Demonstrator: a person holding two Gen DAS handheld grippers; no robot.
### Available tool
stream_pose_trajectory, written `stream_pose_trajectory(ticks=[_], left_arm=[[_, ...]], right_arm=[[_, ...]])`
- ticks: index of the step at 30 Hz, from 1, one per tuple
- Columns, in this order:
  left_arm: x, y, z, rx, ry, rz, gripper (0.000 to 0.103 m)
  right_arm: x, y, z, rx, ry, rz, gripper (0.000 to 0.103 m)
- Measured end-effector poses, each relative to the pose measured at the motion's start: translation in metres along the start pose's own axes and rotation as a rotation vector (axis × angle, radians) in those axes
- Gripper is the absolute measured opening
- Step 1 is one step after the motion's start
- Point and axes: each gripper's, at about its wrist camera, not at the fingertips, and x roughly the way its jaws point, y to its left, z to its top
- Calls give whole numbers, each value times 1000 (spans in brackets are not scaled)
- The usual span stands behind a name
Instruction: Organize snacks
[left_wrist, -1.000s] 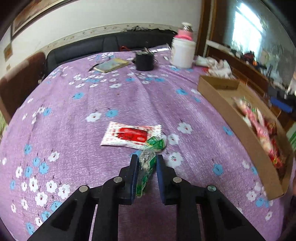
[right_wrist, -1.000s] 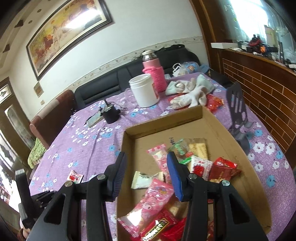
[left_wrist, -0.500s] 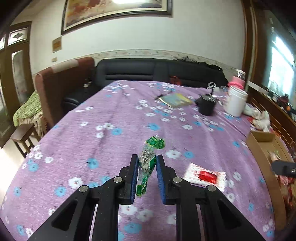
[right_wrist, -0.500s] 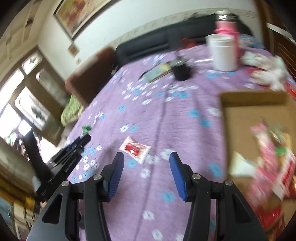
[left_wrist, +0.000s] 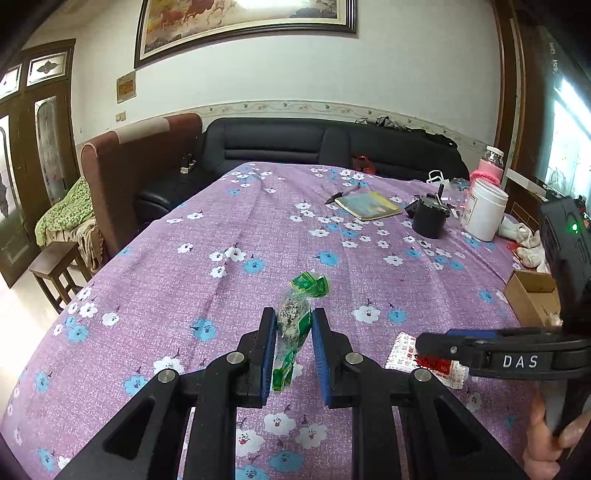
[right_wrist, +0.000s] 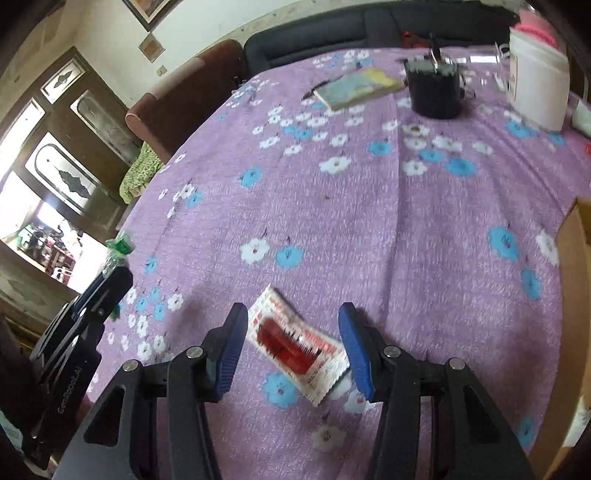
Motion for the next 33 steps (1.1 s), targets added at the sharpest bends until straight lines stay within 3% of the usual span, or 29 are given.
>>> stream_pose_trajectory(ticks=[4, 7, 8, 9, 10, 11, 13, 16, 23, 33], left_arm=[[-2, 1, 0, -5, -6, 0, 20], [-1, 3, 0, -12, -2, 0, 20], [-1, 3, 0, -13, -2, 2, 20], [0, 2, 0, -12, -1, 3, 20], [1, 2, 0, -10, 3, 3, 20], [1, 1, -1, -9, 5, 3, 20], [2, 0, -1, -2, 8, 1, 20], [2, -4, -4, 13, 8, 0, 20], [1, -20, -10, 70, -6, 5, 20], [-2, -31, -13, 121, -45, 33, 20]], right_arm=[[1, 17, -13, -79, 27, 2, 61], [2, 38, -27, -193, 11, -131, 62], [3, 43, -31, -214, 0, -165, 58], [4, 47, -34, -235, -11, -209, 40], [5, 51, -37, -259, -23, -267, 32], [5, 54, -39, -279, -35, -295, 31], [2, 52, -43, -259, -41, -267, 28], [-10, 51, -52, -238, -76, -304, 28], [-54, 41, -60, -158, -246, -290, 28], [-65, 17, -57, -87, -274, -247, 28]])
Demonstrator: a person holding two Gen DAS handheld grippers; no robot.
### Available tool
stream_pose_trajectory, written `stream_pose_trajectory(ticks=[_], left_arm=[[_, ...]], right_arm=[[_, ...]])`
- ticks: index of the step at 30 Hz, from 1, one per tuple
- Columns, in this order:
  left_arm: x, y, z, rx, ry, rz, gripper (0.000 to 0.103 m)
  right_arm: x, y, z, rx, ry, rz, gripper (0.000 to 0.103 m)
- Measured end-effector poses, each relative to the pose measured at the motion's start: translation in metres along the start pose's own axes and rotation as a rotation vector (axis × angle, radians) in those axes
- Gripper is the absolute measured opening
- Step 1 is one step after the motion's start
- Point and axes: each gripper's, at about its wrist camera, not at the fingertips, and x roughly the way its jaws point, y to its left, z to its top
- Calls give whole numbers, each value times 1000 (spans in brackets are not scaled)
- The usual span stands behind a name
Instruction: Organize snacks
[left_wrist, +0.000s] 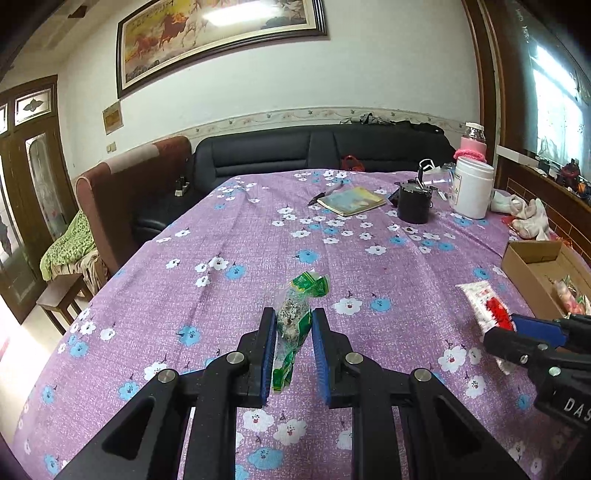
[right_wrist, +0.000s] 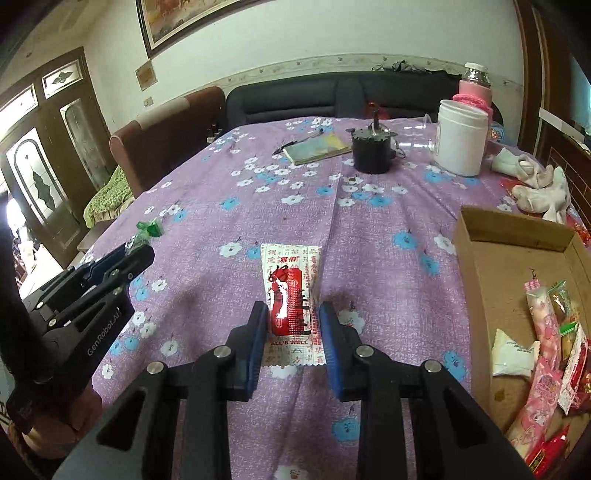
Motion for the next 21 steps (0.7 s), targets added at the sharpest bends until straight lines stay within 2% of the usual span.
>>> stream_pose_trajectory(ticks=[21], left_arm=[[-4, -8, 3, 24, -32, -6, 20]], right_arm=[[2, -6, 2, 13, -12, -23, 28]])
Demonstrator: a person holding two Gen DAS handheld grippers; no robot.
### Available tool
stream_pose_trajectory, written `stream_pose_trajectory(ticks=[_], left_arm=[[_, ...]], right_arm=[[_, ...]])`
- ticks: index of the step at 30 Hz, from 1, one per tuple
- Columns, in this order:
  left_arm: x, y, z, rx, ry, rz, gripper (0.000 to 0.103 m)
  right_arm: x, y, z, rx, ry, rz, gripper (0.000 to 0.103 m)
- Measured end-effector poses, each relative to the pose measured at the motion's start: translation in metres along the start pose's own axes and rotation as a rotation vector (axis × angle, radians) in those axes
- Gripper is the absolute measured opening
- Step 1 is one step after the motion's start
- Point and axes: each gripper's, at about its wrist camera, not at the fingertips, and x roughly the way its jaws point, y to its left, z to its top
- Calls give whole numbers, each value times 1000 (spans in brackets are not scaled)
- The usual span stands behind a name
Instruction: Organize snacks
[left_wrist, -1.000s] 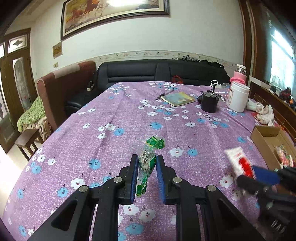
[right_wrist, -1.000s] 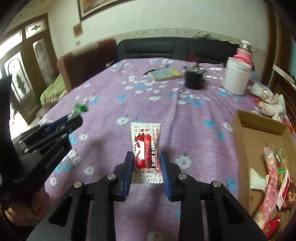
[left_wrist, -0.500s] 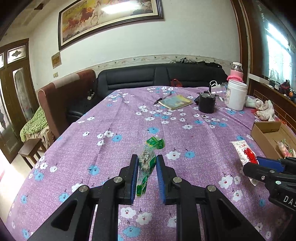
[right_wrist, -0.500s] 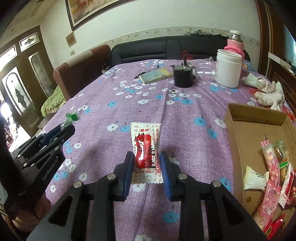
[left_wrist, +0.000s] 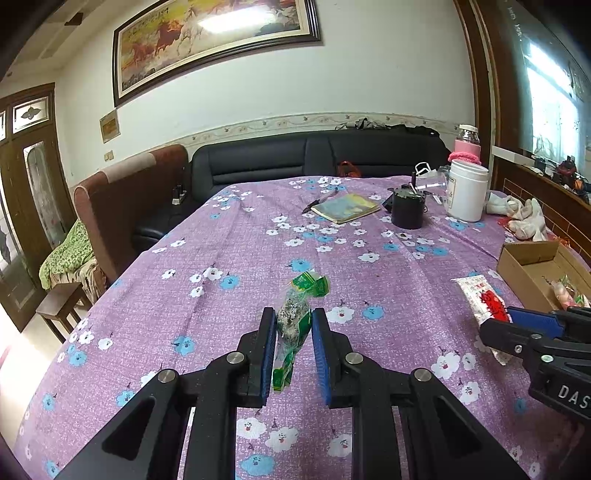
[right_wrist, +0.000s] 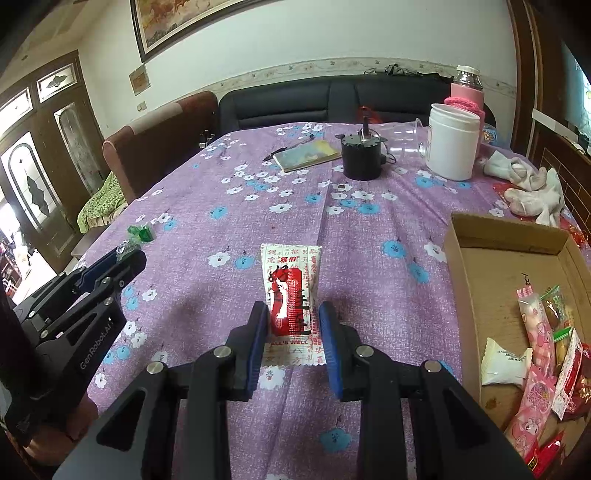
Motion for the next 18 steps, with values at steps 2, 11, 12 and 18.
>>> stream_pose_trajectory(ticks=[2, 11, 12, 18], left_arm=[[-1, -2, 0, 5, -2, -10, 20], [-5, -7, 0, 22, -18, -10, 20], [-4, -6, 0, 18, -13, -12, 20], [-3, -5, 1, 11, -10, -14, 20]], right_arm=[[0, -2, -1, 5, 2, -2, 28], [0, -4, -1, 17, 7, 4, 28], [0, -3, -1, 14, 9, 6, 28], [1, -2, -1, 11, 12, 4, 28]])
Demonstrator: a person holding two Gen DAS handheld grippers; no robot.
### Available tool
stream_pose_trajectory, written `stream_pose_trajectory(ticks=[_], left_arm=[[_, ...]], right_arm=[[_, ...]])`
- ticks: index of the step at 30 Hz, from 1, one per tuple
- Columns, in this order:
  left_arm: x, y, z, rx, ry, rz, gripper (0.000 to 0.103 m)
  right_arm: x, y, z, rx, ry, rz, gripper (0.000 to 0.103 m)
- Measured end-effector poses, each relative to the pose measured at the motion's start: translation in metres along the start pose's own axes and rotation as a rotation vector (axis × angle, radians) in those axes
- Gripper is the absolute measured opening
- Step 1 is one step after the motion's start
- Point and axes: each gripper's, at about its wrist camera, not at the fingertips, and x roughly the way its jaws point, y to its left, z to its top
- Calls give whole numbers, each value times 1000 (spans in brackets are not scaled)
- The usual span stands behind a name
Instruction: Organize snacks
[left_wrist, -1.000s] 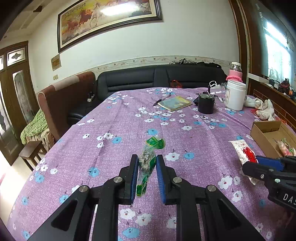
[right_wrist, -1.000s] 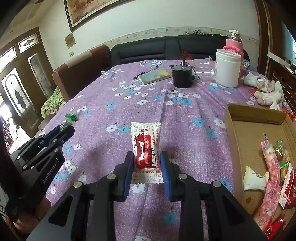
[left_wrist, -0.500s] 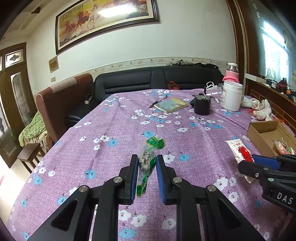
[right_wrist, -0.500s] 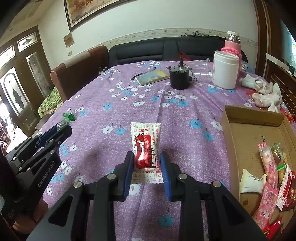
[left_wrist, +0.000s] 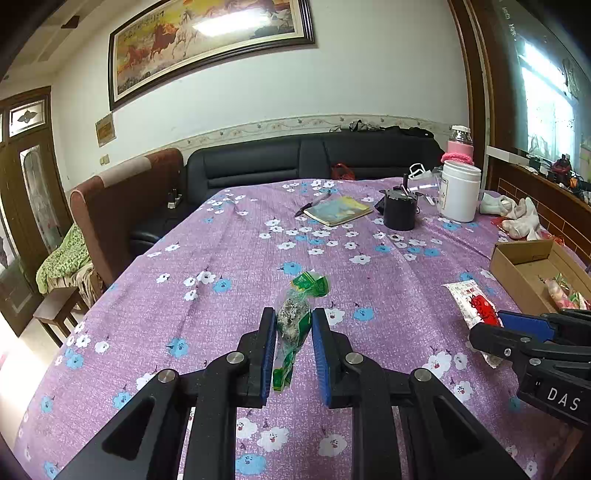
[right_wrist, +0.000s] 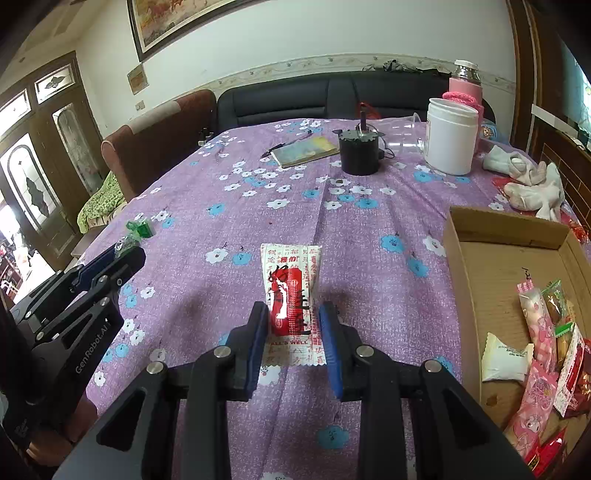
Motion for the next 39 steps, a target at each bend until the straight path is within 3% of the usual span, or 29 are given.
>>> stream_pose_trajectory(ticks=[11, 18, 39], left_arm=[[-2, 1, 1, -9, -1, -15, 20], [2, 13, 3, -80, 31, -70, 20], [0, 5, 1, -20, -6, 0, 20]], right_arm=[[3, -2, -1, 13, 11, 5, 28], [1, -8, -1, 37, 6, -5, 28], [-3, -4, -2, 33, 2, 13, 28]])
